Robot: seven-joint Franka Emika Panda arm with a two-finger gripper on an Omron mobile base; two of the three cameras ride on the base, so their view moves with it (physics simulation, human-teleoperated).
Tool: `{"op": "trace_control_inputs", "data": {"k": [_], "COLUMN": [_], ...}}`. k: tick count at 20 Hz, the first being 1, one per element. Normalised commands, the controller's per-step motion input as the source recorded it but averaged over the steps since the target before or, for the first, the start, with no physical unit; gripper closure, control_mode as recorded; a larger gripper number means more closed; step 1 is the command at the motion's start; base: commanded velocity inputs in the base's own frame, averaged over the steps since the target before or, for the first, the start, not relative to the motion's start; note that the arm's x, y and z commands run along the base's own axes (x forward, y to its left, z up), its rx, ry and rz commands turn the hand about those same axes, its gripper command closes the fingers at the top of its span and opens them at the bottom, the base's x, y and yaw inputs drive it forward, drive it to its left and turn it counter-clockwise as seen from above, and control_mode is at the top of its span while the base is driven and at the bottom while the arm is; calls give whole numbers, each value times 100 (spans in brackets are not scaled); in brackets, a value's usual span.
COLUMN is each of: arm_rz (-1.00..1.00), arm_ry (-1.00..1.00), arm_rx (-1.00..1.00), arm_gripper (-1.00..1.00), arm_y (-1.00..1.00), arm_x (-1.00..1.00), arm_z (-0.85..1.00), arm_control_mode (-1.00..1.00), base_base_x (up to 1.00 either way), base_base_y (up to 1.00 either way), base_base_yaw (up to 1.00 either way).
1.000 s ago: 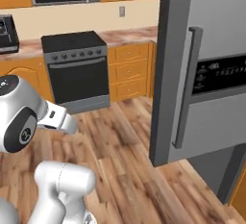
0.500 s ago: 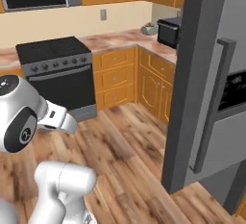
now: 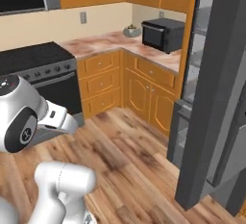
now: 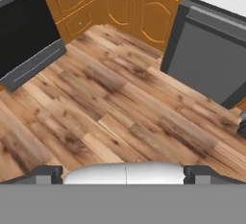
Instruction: Pick up the apple and peach from the fridge and place one fruit on each plate on the dining counter.
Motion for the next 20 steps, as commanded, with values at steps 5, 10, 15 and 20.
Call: {"op": "trace_control_inputs", "data": {"k": [5,10,15,20], "arm_rz": [0,0,0,0], "arm_ry": [0,0,0,0], "arm_rx": [0,0,0,0], "arm_gripper": [-100,-100,-100,-100], "arm_y": [0,0,0,0], "arm_x": [0,0,0,0], "arm_z": [0,0,0,0], "arm_control_mode": [100,100,100,100], "base_base_x": [32,39,40,43], "base_base_y": [67,47,26,30], "base_base_yaw": [-43,-45,-48,-47]}}
